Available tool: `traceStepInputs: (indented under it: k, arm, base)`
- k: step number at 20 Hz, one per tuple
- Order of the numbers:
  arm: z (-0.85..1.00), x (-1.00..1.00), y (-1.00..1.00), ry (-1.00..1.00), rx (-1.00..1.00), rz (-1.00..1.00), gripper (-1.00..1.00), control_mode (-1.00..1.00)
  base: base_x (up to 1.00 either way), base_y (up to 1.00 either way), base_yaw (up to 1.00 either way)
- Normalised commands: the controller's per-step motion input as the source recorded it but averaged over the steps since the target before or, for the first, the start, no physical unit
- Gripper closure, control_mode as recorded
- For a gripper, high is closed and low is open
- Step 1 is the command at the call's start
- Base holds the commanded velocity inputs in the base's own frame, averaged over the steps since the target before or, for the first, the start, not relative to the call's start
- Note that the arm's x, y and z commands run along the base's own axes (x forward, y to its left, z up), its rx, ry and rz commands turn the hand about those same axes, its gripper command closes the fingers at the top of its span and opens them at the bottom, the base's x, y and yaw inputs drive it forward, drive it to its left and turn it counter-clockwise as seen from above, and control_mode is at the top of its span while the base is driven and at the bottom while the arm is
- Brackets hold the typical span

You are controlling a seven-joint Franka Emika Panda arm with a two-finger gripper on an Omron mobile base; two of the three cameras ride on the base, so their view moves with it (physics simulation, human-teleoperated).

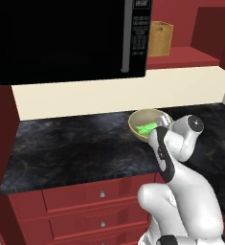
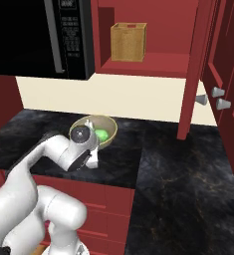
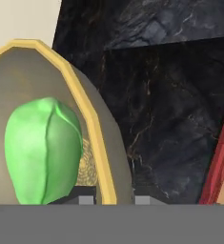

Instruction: Pick the corn from the cabinet and place it in the bowl. Then pick the bowl and place it in the sink. Then turn on the sink facuet.

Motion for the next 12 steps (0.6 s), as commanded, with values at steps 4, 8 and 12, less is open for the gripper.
traceStepInputs:
  k: [4,8,12]
  arm:
    - [1.0,-0.83,-0.07,0.2,0.0,-0.1,1.0,-1.0]
    - [0.84,-0.98,-0.22,0.13,0.0,-0.06,1.0,-1.0]
    - [0.54,-0.99,-0.23,0.04,0.06,-0.01,1.0,-1.0]
  base:
    - [0.0,0.0,0.0]
    - [0.0,0.0,0.0]
    - [0.0,0.0,0.0]
